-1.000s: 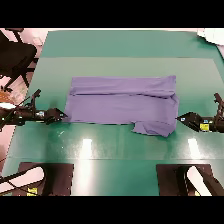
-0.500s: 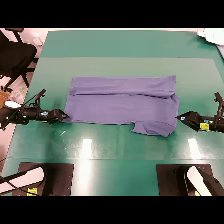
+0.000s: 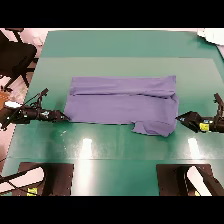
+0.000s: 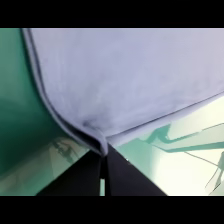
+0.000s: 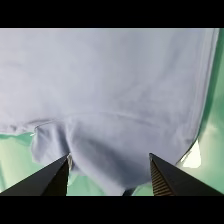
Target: Fold the shirts.
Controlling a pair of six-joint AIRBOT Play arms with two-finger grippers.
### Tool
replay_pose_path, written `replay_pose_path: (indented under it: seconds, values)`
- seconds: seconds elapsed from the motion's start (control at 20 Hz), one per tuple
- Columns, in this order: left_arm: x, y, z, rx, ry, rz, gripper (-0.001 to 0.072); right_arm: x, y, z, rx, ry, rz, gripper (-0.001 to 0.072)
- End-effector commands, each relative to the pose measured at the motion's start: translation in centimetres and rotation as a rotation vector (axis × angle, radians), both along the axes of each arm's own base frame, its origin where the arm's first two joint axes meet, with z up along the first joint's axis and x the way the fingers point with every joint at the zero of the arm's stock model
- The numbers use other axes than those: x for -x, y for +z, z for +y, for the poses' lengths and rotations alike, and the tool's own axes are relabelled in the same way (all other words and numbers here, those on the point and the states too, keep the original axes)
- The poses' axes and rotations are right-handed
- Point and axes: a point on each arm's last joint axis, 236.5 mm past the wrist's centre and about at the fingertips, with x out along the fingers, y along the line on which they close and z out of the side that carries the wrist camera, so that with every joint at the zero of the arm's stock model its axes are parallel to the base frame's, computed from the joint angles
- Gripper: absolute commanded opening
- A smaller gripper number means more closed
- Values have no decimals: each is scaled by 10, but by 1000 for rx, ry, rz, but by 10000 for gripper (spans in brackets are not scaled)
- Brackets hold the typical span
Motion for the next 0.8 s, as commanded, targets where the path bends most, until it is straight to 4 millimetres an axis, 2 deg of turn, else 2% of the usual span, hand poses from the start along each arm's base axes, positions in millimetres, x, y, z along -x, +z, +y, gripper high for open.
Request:
replay_pose_path:
  seconds: [0.0,0.15,0.35,0.5,0.75]
  values:
    - [-6,7,-5,33,12,-24,24,23,-3,11,-64,-1,132,568]
    - [-7,8,-5,38,14,-26,24,35,-12,9,-64,-57,237,568]
    - [-8,9,-6,39,6,-40,24,56,-42,28,-119,-66,362,567]
    - [-7,9,-6,40,5,-40,24,47,-64,26,-92,-112,352,567]
    - [-8,10,-6,41,7,-41,24,28,-67,51,-154,-95,335,566]
